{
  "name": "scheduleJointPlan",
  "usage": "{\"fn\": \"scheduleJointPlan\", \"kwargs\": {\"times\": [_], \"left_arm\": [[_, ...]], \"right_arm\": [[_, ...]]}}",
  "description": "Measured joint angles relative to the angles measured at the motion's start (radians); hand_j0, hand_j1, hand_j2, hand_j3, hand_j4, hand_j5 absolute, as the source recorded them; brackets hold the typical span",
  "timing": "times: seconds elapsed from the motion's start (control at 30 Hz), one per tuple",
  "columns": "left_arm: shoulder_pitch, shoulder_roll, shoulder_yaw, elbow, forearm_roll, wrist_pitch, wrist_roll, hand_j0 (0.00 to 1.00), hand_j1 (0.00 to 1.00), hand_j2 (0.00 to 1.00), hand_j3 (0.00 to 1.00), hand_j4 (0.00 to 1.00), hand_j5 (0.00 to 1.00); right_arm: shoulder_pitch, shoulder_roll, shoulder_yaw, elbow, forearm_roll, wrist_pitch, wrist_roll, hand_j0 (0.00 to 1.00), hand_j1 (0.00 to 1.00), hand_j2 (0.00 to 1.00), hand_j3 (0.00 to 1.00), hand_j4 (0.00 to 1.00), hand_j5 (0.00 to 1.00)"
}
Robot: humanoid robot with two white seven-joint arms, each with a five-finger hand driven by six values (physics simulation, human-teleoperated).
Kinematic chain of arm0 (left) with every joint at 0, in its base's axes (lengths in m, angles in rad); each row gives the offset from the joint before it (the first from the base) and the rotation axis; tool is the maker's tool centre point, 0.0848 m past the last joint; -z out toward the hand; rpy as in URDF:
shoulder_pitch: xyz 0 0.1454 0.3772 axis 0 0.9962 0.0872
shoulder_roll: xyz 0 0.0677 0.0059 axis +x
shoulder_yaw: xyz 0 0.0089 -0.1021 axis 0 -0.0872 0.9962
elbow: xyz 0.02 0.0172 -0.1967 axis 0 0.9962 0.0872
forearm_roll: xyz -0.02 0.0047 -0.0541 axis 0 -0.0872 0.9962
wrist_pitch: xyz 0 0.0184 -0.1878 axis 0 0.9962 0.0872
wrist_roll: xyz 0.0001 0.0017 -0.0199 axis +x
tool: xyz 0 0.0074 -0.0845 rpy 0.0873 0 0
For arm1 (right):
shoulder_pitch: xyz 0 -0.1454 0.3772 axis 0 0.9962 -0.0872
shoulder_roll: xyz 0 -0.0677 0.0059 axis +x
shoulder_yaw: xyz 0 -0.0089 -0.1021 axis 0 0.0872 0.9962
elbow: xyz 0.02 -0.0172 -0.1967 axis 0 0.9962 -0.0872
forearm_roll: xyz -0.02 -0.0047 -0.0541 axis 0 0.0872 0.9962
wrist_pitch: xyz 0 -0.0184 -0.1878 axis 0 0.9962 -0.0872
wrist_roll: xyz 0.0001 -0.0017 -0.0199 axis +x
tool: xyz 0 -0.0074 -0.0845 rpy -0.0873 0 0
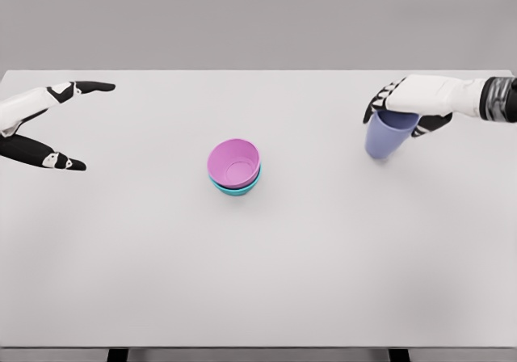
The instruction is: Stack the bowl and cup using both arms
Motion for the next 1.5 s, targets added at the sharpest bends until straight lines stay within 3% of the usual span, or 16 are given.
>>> {"fn": "scheduleJointPlan", "kwargs": {"times": [0.43, 0.77, 1.17, 1.5], "left_arm": [[0.002, -0.005, 0.003, -0.001, -0.001, 0.000, 0.000, 1.00, 1.00, 1.00, 1.00, 1.00, 1.00], [0.002, -0.005, 0.003, 0.000, -0.002, 0.000, 0.000, 1.00, 1.00, 1.00, 1.00, 1.00, 1.00], [0.002, -0.005, 0.003, -0.001, -0.002, 0.000, 0.000, 1.00, 1.00, 1.00, 1.00, 1.00, 1.00], [0.002, -0.005, 0.003, -0.001, -0.002, 0.000, 0.000, 1.00, 1.00, 1.00, 1.00, 1.00, 1.00]], "right_arm": [[-0.041, 0.074, -0.035, -0.008, -0.002, 0.000, 0.000, 0.67, 0.67, 0.67, 0.67, 0.67, 0.67], [-0.041, 0.133, -0.036, -0.182, -0.002, -0.001, 0.000, 0.69, 0.69, 0.69, 0.69, 0.69, 0.69], [-0.041, 0.231, -0.021, -0.315, -0.003, -0.001, 0.001, 0.69, 0.69, 0.69, 0.69, 0.69, 0.69], [-0.041, 0.307, 0.055, -0.337, 0.000, 0.000, 0.000, 0.70, 0.70, 0.70, 0.70, 0.70, 0.70]]}}
